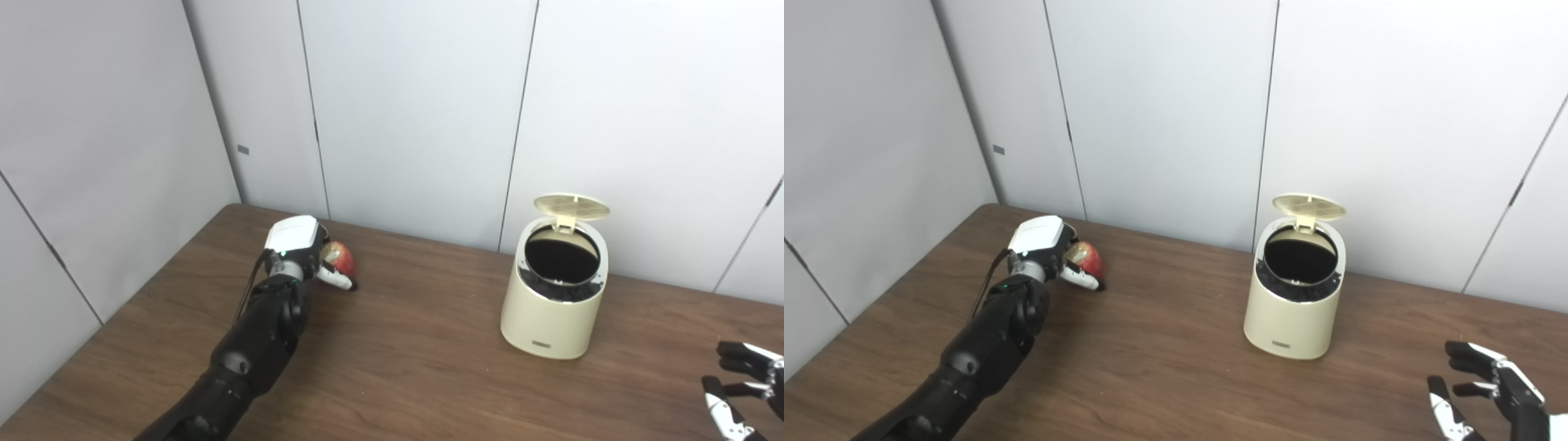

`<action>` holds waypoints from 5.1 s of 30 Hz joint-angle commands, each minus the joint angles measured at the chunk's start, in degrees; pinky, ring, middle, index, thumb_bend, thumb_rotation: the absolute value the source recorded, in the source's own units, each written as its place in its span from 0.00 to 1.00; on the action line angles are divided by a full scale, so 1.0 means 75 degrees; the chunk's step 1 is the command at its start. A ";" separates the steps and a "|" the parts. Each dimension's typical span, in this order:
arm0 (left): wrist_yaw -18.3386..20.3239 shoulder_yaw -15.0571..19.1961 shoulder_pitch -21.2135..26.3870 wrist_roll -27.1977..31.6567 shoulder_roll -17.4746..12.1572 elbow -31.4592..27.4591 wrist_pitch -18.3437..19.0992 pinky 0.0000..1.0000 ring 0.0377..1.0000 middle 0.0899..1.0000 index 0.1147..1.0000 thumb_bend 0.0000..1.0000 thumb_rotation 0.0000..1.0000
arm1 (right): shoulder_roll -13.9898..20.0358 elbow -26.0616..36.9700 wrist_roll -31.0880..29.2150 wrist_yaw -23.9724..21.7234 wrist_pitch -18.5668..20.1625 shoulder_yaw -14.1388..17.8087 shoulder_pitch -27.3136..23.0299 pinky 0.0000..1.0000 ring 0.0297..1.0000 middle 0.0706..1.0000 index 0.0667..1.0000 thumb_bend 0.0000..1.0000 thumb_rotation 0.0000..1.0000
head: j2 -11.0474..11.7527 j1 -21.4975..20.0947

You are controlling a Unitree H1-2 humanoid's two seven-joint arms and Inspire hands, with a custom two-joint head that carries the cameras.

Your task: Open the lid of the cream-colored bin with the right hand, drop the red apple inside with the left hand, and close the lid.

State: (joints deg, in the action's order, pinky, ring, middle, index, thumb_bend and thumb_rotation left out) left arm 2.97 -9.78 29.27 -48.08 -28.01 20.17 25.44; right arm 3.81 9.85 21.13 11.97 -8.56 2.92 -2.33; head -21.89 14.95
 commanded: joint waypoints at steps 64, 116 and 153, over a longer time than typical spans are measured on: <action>-0.1730 0.0375 -0.1153 0.0986 0.3001 -0.4590 -0.4331 0.35 0.42 0.46 0.42 0.48 0.00 | -0.0154 -0.2251 0.0935 0.1861 -0.1411 -0.0393 -0.0663 0.56 0.65 0.66 0.65 0.27 0.25 | -0.0569 -0.2748; -0.2463 -0.0555 0.1460 0.0380 0.2878 -0.0811 -0.4122 0.32 0.40 0.45 0.45 0.47 0.00 | -0.0444 -0.2024 0.1182 0.2073 -0.1271 -0.0492 -0.0564 0.55 0.64 0.65 0.65 0.27 0.33 | -0.0600 -0.3225; -0.1346 -0.0772 0.1316 0.0444 0.2796 -0.1280 -0.2972 0.40 0.52 0.64 0.59 0.99 0.02 | -0.0464 -0.2040 0.1136 0.2115 -0.1326 -0.0524 -0.0599 0.54 0.63 0.64 0.64 0.27 0.33 | -0.0597 -0.3247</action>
State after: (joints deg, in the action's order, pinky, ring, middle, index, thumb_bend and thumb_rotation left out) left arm -6.39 -15.81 36.74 -44.07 -6.35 12.05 3.21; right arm 1.91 -4.07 29.36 27.19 -17.53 -0.19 -8.54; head -26.28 -9.40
